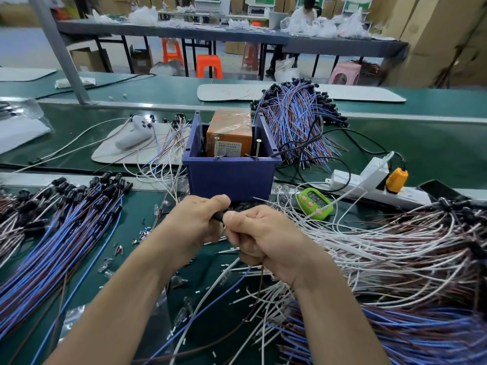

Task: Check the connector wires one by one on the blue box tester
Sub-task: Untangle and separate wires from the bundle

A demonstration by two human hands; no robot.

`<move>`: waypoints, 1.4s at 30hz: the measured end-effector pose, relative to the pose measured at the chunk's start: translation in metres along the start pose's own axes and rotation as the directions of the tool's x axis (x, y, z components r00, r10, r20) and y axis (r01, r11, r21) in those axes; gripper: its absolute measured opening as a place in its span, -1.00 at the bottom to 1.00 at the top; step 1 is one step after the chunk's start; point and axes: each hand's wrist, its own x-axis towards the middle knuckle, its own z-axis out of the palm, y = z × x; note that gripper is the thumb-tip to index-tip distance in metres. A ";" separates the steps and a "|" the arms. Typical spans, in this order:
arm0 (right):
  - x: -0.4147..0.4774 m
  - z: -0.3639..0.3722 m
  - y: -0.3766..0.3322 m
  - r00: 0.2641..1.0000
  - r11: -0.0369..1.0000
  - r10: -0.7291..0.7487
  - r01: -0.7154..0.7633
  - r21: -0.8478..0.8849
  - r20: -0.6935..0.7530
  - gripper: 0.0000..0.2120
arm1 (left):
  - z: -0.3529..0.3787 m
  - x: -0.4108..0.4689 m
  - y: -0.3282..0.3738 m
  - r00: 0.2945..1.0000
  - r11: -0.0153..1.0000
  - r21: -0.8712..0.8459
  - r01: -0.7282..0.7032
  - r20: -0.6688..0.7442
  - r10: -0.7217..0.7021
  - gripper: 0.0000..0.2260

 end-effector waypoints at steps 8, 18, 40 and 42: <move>0.006 -0.002 0.008 0.998 0.997 -0.045 0.042 -0.063 -0.053 -0.74 | -0.001 0.001 -0.008 0.923 0.870 0.415 -0.265 -0.151 0.353 -0.49; 0.004 -0.001 0.002 0.982 0.975 -0.158 0.172 0.141 -0.106 -0.79 | 0.011 0.002 -0.006 0.957 0.971 -0.097 -0.220 -0.215 0.196 -0.52; 0.010 0.000 0.006 0.991 0.973 -0.094 0.112 0.204 -0.097 -0.68 | 0.023 0.000 -0.008 0.905 0.946 0.021 -0.322 -0.285 0.315 -0.54; 0.008 -0.002 0.006 0.991 0.980 -0.092 0.108 0.166 -0.100 -0.69 | 0.019 0.001 -0.007 0.907 0.941 0.093 -0.326 -0.250 0.339 -0.54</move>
